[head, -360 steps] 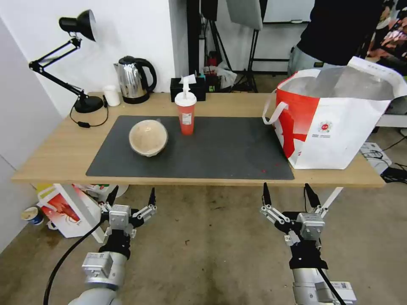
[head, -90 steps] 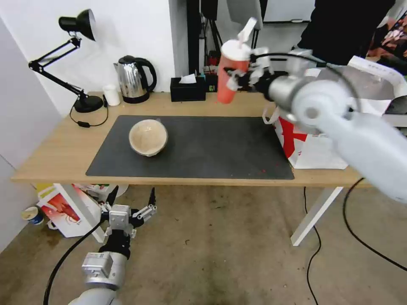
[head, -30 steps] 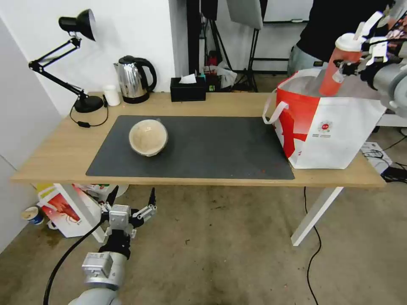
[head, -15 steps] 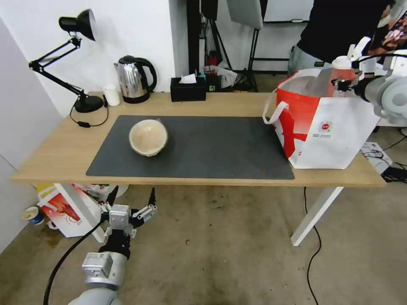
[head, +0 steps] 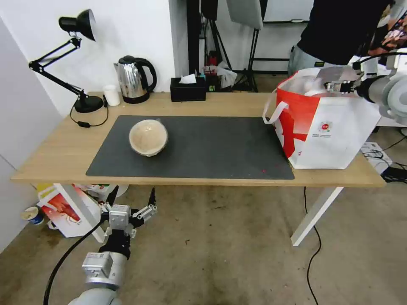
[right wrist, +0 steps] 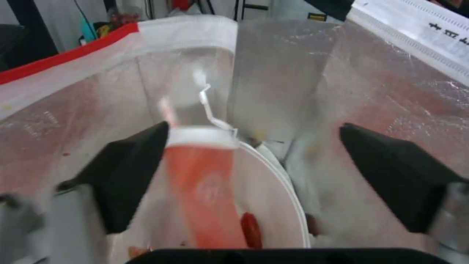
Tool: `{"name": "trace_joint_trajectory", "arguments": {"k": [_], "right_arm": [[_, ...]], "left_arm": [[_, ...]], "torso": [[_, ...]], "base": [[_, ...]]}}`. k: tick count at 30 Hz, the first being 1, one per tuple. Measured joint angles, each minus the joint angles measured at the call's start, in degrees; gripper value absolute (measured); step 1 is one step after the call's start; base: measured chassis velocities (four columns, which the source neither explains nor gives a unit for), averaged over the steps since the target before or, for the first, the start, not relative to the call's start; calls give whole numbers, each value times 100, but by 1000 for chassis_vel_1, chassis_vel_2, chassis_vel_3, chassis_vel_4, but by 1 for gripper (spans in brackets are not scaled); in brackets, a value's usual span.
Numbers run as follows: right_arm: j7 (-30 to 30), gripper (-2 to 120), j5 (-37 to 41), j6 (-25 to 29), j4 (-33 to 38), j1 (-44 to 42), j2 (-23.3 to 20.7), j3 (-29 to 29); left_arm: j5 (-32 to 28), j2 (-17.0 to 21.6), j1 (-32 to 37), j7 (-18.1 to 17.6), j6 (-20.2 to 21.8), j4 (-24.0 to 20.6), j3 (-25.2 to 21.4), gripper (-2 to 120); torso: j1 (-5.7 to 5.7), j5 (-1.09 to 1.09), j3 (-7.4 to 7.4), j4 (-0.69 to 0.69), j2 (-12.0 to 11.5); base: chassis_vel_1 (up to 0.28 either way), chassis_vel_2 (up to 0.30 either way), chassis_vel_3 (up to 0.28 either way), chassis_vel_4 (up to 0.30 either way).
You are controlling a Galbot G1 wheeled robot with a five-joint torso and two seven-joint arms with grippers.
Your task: Pick up the trash from the table and place it into the takeout bag.
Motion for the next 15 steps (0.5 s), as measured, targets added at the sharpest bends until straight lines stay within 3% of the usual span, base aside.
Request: {"name": "trace_joint_trajectory", "arguments": {"k": [3,15], "right_arm": [[-1,99,-25,5,-4,0,-2,-5],[-52,100,92,198,157,-29,-69,143]], "left_arm": [[0,0,0,0,0,0,0,100],[0,0,0,0,0,0,0,100]], "torso": [[0,0,0,0,0],[0,0,0,-1,0]], "base": [[0,0,0,0],[0,0,0,0]]}}
